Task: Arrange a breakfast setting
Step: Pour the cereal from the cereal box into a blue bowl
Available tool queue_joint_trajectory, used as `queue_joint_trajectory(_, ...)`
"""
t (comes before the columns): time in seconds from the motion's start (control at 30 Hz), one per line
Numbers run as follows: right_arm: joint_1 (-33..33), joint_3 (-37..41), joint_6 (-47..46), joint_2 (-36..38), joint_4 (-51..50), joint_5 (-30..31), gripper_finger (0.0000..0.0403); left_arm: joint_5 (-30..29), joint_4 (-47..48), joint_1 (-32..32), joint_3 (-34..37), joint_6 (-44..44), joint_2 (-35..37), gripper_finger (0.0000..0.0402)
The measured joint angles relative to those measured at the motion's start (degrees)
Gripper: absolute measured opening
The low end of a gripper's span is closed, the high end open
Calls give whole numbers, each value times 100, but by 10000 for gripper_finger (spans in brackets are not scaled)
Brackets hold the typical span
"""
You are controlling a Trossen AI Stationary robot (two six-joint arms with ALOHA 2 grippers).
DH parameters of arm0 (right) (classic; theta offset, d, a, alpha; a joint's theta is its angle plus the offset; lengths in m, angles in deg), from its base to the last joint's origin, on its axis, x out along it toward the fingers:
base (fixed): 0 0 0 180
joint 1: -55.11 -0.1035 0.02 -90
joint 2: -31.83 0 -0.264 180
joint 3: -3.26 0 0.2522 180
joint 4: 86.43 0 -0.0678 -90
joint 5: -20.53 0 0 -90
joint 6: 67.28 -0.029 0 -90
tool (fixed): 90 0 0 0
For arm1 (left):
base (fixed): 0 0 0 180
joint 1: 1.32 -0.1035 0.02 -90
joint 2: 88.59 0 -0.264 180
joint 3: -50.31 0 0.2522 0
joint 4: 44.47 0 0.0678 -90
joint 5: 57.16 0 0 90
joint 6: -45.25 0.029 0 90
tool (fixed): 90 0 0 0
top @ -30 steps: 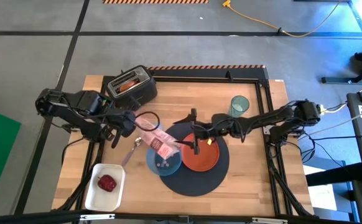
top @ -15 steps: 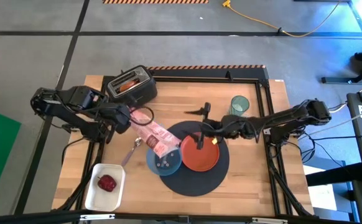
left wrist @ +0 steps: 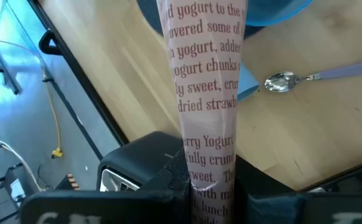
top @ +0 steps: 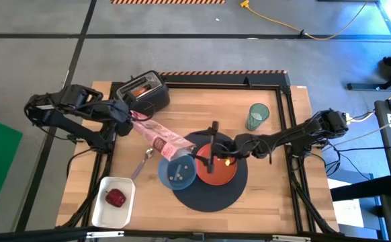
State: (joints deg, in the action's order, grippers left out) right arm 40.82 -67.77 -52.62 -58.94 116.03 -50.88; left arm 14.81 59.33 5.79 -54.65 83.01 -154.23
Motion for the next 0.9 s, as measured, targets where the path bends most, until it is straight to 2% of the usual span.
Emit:
queue_joint_trajectory(0.1,14,-357,-133,-277,-55,-42,330,56,1,13,0,-2,8,41)
queue_joint_trajectory(0.2,6,-793,-111,-588,-179,-51,306,129,-1,17,0,0,7,41)
queue_joint_trajectory(0.4,7,-1645,-113,-966,-747,19,216,226,-4,17,2,35,11,41)
queue_joint_trajectory(0.77,37,-1891,-444,-1296,-568,-133,20,308,54,16,7,32,15,41)
queue_joint_trajectory(0.83,39,-1891,-485,-1372,-506,-98,7,310,90,17,9,33,19,41)
queue_joint_trajectory(0.9,34,-1891,-549,-1486,-289,26,13,307,83,17,9,33,24,41)
